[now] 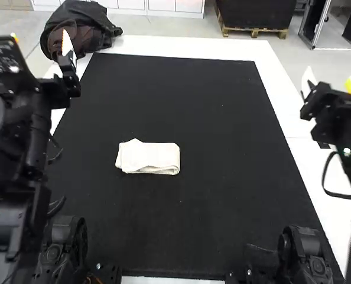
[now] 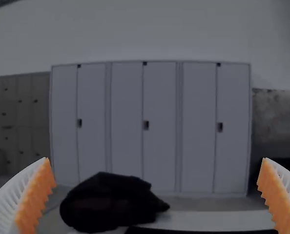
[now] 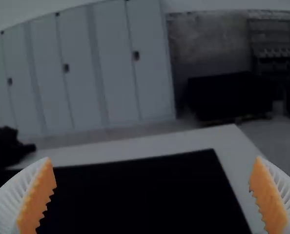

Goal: Fold the towel.

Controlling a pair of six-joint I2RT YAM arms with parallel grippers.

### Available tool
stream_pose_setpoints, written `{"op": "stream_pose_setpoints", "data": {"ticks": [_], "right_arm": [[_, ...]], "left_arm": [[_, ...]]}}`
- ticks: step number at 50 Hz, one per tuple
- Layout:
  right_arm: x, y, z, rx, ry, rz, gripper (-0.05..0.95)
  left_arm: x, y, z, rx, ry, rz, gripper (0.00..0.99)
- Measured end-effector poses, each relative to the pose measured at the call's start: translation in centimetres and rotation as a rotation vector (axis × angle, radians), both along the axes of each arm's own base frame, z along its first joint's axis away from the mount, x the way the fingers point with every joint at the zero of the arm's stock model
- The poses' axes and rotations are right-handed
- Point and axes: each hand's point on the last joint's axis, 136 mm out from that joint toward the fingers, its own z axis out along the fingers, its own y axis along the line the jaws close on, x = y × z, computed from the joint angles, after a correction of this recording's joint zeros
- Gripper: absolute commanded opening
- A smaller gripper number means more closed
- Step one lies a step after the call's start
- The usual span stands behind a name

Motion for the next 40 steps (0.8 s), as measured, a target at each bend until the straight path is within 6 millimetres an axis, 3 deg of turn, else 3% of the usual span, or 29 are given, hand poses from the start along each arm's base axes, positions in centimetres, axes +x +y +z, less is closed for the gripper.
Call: {"op": "stream_pose_setpoints", "data": {"ticks": [3, 10, 16, 29, 40], "right_arm": [[0.8, -0.6, -0.9, -0.013, 0.01, -0.034, 0.91], [2.2, -2.0, -0.1, -0.029, -0.093, -0.12, 0.91], [3.6, -3.6, -0.7, -0.05, -0.172, -0.222, 0.91], [6.0, -5.2, -5.4, -0.163, -0.183, -0.347, 0.91], [8.1, -5.6, -12.0, -0.198, -0.055, -0.356, 0.91]], "left_arm": [[0.6, 0.1, -0.7, 0.022, -0.004, 0.017, 0.969], [1.4, 0.3, -1.6, 0.061, -0.037, 0.044, 0.969], [2.2, 0.5, -3.1, 0.089, -0.034, 0.068, 0.969], [3.1, 2.3, -6.6, 0.062, -0.047, 0.175, 0.969], [4.4, 3.1, -10.6, 0.056, 0.053, 0.218, 0.969]]}}
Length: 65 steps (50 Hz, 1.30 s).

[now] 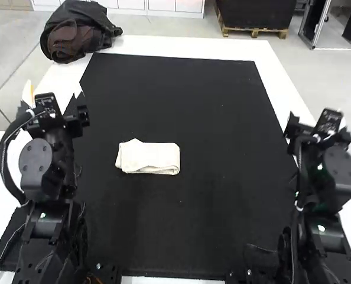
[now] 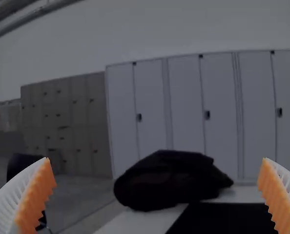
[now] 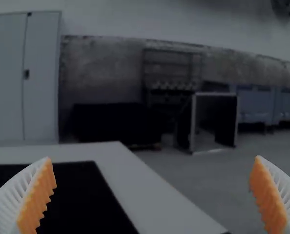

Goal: Fold the towel.

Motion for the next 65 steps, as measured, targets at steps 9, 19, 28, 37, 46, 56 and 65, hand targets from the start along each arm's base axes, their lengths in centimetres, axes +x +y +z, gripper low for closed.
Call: {"op": "stream_pose_setpoints", "data": {"ticks": [9, 19, 28, 37, 46, 56, 65], "right_arm": [[0.8, 0.3, -5.4, 0.072, 0.208, 0.027, 0.91], [0.9, 0.7, -6.6, 0.121, 0.244, 0.055, 0.91], [1.0, 1.2, -6.8, 0.133, 0.247, 0.084, 0.91], [1.1, 1.6, -6.8, 0.134, 0.25, 0.11, 0.91], [1.1, 1.7, -6.8, 0.133, 0.251, 0.119, 0.91], [1.2, 1.8, -6.8, 0.133, 0.25, 0.122, 0.91], [1.2, 1.8, -6.8, 0.133, 0.25, 0.122, 0.91]], "left_arm": [[1.3, 0.1, -3.8, -0.016, 0.165, -0.003, 0.969], [2.1, 0.1, -7.7, -0.051, 0.326, -0.01, 0.969], [2.1, 0.1, -8.4, -0.087, 0.338, -0.018, 0.969], [2.1, 0.1, -8.5, -0.113, 0.333, -0.024, 0.969], [2.1, 0.1, -8.7, -0.135, 0.33, -0.029, 0.969], [2.1, 0.1, -8.7, -0.147, 0.326, -0.032, 0.969], [2.1, 0.1, -8.7, -0.148, 0.325, -0.032, 0.969]]}}
